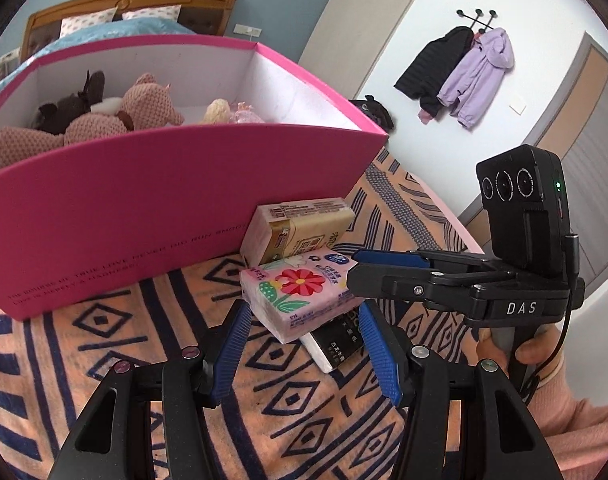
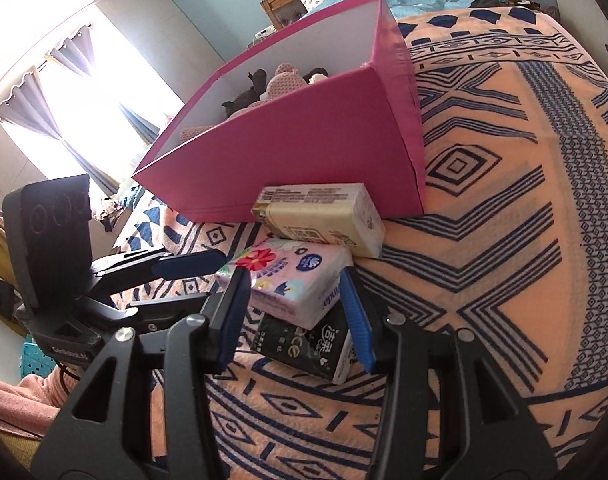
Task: Organize objects
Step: 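Grasp the pink floral tissue pack off the black book with the left gripper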
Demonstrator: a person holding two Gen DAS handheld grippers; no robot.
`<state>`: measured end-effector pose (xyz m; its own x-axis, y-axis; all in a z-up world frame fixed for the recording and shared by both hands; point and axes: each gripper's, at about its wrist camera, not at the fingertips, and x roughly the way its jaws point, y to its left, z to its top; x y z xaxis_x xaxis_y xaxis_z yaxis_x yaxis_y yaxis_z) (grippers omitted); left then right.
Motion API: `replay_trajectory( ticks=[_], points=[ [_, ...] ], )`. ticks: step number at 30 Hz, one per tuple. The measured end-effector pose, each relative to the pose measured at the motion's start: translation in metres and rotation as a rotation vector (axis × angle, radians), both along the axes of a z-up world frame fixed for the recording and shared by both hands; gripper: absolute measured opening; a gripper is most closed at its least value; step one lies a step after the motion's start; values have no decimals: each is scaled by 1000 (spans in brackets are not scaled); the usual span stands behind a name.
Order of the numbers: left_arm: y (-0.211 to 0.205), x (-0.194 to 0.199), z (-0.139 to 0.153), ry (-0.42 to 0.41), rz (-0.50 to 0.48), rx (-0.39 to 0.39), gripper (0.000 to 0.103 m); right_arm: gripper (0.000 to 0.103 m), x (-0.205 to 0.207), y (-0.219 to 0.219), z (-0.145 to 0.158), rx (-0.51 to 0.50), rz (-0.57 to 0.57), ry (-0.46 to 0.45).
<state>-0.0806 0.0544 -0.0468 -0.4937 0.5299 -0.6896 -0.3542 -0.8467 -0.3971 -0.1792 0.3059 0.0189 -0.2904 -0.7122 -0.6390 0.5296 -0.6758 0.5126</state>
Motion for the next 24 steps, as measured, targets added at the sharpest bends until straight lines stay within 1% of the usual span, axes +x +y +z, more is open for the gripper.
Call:
replay_trajectory(
  ticks=[4,6,8,15,20,24],
  points=[
    [0,-3,-4,-19,-4,21,55,49,-2,-1,-2,-2,-1,-11],
    [3,-2,-5,-19,-9,20,44,48,-2,-3,-3,-2,5,-17],
    [4,-1,-5,-17,-13,16,44,46,-2,-4,-4,0,6,-17],
    [6,4,-1,-15,-29,27,44,46,7,-4,0,18,5,9],
    [6,13,5,3,-39,17,44,46,17,-6,7,34,9,41],
    [7,22,11,31,-42,8,44,46,25,-5,13,23,12,61]
  ],
)
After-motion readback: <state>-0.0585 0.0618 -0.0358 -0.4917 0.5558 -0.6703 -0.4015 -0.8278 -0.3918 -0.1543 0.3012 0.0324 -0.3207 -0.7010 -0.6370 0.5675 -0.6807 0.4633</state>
